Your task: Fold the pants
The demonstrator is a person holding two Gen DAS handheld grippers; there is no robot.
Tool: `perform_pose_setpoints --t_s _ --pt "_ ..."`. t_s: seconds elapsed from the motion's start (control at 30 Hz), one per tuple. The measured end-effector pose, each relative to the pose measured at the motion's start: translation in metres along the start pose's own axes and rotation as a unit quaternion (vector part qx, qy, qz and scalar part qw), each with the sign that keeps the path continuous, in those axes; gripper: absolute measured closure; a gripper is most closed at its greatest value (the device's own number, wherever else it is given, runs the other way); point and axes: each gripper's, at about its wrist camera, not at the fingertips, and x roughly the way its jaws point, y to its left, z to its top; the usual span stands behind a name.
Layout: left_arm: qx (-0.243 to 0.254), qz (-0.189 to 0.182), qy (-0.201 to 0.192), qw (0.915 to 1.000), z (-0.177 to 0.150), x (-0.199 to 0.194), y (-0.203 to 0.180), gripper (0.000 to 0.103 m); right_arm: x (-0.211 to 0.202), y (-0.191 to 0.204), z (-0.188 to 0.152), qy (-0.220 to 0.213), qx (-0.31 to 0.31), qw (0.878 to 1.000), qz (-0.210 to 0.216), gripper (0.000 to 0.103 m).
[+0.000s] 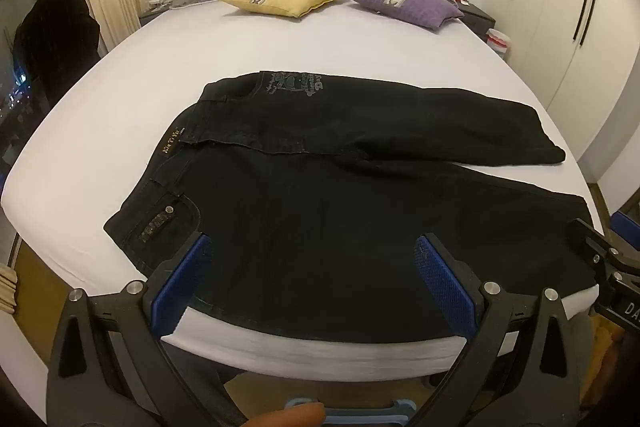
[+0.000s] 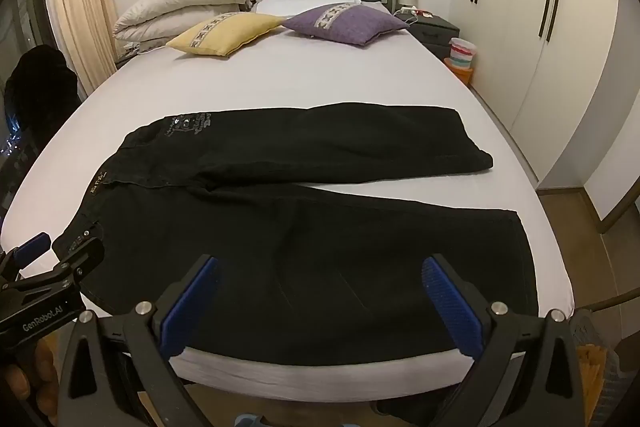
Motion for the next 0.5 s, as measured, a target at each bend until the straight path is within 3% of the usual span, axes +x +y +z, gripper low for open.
perform_pose_setpoints --t_s 0.5 --pt "0.0 0.0 0.0 1.0 -0.0008 -0.0001 0.0004 0.0 0.0023 -0.0014 -0.0017 0.005 0.004 1.0 0.0 0.0"
